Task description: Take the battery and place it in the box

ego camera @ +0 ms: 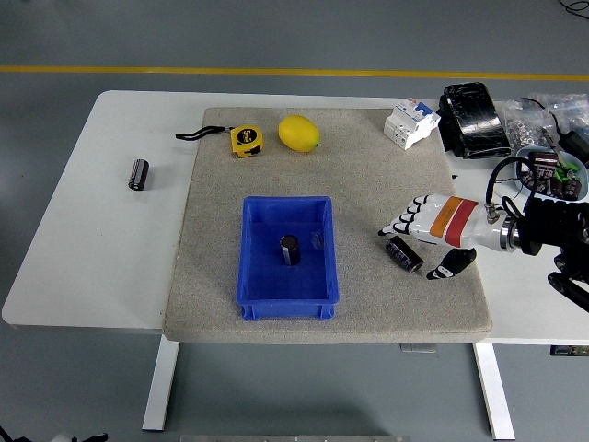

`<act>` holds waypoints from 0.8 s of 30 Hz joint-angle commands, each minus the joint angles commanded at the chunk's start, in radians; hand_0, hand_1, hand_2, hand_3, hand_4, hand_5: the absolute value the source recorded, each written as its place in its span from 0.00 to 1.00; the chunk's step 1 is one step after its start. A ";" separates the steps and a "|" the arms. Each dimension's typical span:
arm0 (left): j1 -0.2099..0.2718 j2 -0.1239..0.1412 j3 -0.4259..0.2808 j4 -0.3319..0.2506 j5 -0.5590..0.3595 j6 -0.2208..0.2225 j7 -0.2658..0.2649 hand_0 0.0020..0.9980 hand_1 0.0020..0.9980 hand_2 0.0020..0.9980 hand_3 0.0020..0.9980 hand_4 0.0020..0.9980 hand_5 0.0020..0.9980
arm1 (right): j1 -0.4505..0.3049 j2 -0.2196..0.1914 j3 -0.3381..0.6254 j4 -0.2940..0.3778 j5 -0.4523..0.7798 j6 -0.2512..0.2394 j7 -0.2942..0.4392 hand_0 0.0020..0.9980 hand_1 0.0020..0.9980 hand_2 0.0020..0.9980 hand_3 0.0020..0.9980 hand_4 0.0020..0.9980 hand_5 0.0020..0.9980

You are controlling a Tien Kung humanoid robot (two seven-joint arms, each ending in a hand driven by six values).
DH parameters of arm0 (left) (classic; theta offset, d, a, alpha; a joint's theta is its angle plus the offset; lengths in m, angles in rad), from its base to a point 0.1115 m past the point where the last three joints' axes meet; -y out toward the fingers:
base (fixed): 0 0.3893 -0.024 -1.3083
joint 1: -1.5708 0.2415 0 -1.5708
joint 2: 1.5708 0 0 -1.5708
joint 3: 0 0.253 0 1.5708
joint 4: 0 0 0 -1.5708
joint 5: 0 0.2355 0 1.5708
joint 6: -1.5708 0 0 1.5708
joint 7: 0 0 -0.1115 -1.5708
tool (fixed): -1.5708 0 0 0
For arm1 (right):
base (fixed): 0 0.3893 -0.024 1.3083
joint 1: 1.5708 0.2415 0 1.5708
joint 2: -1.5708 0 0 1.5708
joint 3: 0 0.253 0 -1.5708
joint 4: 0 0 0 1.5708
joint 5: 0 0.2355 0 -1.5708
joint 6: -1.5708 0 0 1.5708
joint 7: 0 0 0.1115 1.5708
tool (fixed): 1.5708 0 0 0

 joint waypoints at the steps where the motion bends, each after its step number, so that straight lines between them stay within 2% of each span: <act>1: -0.001 0.000 0.001 0.000 -0.001 0.000 0.000 0.48 0.49 0.51 0.66 0.63 0.76 | 0.001 0.002 -0.001 -0.003 0.001 -0.001 0.000 0.82 0.79 0.85 0.91 0.96 0.20; 16: -0.007 0.002 0.001 0.000 0.004 -0.003 0.000 0.48 0.49 0.51 0.67 0.63 0.76 | 0.002 0.042 -0.002 -0.036 0.021 0.007 -0.006 0.79 0.77 0.82 0.87 0.96 0.20; 17: -0.007 0.002 0.001 0.000 0.005 -0.002 0.000 0.48 0.49 0.51 0.66 0.62 0.76 | 0.003 0.045 -0.004 -0.040 0.023 0.007 -0.005 0.77 0.74 0.80 0.83 0.96 0.20; 22: -0.010 0.002 -0.001 0.001 0.008 -0.001 0.000 0.48 0.49 0.51 0.66 0.62 0.76 | 0.005 0.054 -0.008 -0.056 0.031 0.002 -0.001 0.77 0.74 0.80 0.83 0.96 0.20; 23: -0.010 0.002 -0.001 0.001 0.008 -0.001 -0.001 0.48 0.49 0.51 0.67 0.62 0.76 | 0.005 0.054 -0.008 -0.057 0.032 0.002 -0.001 0.74 0.71 0.76 0.78 0.93 0.20; 24: -0.011 0.001 -0.003 0.001 0.010 0.000 -0.001 0.48 0.49 0.51 0.67 0.62 0.76 | 0.006 0.056 -0.009 -0.061 0.034 0.000 0.000 0.74 0.71 0.76 0.78 0.93 0.20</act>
